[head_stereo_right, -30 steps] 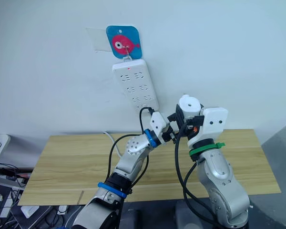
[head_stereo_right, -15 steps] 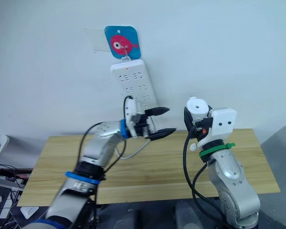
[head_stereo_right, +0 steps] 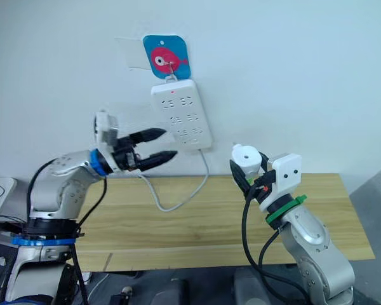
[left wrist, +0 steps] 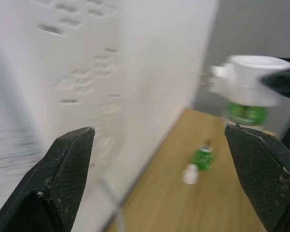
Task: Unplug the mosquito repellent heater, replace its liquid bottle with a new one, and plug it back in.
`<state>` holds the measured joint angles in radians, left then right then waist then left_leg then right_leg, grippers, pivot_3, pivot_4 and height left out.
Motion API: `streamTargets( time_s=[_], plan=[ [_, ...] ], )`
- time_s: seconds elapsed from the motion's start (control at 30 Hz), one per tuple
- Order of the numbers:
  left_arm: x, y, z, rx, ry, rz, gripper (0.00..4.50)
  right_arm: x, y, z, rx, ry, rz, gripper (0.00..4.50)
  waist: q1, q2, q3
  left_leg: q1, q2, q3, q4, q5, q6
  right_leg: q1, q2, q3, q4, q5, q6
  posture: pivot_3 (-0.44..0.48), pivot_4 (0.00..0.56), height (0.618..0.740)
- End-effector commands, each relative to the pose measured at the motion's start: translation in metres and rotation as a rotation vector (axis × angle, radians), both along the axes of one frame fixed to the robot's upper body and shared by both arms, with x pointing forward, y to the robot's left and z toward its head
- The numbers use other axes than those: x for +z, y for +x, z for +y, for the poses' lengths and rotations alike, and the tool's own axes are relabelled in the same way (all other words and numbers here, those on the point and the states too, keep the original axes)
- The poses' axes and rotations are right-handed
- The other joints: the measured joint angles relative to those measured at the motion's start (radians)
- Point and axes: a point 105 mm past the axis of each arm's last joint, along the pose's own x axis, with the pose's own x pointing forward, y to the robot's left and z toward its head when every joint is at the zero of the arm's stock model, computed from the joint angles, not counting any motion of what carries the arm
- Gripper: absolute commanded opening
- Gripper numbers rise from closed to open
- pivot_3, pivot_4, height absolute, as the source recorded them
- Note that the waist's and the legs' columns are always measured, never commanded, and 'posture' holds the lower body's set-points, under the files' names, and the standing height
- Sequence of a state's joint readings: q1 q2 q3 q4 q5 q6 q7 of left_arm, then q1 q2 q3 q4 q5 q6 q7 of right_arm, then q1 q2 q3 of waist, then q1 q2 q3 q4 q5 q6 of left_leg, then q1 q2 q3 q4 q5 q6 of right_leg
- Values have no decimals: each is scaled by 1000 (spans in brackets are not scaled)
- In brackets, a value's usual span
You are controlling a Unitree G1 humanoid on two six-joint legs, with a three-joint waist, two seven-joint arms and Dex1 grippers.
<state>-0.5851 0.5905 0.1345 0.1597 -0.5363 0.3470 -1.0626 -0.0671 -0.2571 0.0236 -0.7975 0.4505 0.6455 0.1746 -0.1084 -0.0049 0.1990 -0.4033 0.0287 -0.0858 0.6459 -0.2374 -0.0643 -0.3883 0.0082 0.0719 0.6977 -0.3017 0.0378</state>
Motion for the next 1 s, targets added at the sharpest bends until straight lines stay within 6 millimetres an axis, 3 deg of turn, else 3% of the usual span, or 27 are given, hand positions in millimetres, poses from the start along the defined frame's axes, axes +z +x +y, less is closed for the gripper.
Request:
streamTargets(
  time_s=[0.03, 0.23, 0.47, 0.6, 0.7, 0.97, 1.0],
  plan=[
    [11, 12, 12, 55, 27, -88, 4500, 16, -5, 10, 66, 0, -67, 2986, 10, 0, 0, 0, 0, 0, 0, 0, 0, 0, 0, 0, 0, 0, 0, -43, 143, 740],
    [8, 37, 10, 55, 74, -123, 4500, 25, 1, 18, 106, 15, -76, 2986, 25, -2, -1, -1, -1, 1, 0, 0, 0, -1, 0, 0, -1, 0, 0, -42, 147, 740],
    [2, 50, -30, -109, 77, -107, 4500, 24, 8, 28, 166, 2, -69, 2986, 24, -2, -1, -2, -1, 0, 0, 0, 0, -1, 0, -1, -1, 0, 0, -55, 149, 740],
    [4, 53, -39, -154, 75, -100, 4500, 25, 13, 33, 171, 14, -66, 2986, 18, -2, -1, -3, -1, 0, 0, 0, 0, -1, 0, -1, -1, 0, 0, -61, 149, 740],
    [6, 52, -40, -181, 69, -88, 3877, 26, 17, 37, 163, 25, -66, 2986, 14, -2, -1, -2, 0, 0, 0, 0, 0, -2, 1, -1, 0, 0, 0, -68, 152, 740],
    [11, 49, -37, -205, 52, -62, 1396, 26, 21, 42, 149, 53, -64, 2986, 13, -2, -1, -3, 0, -1, 0, 0, 0, -2, 1, -1, -1, 0, 0, -62, 163, 740],
    [11, 49, -37, -203, 53, -60, 1309, 26, 22, 43, 149, 56, -65, 2986, 13, -2, -1, -3, 0, -1, 0, 0, 0, -2, 1, -1, -1, 0, 0, -61, 168, 740]
  ],
)
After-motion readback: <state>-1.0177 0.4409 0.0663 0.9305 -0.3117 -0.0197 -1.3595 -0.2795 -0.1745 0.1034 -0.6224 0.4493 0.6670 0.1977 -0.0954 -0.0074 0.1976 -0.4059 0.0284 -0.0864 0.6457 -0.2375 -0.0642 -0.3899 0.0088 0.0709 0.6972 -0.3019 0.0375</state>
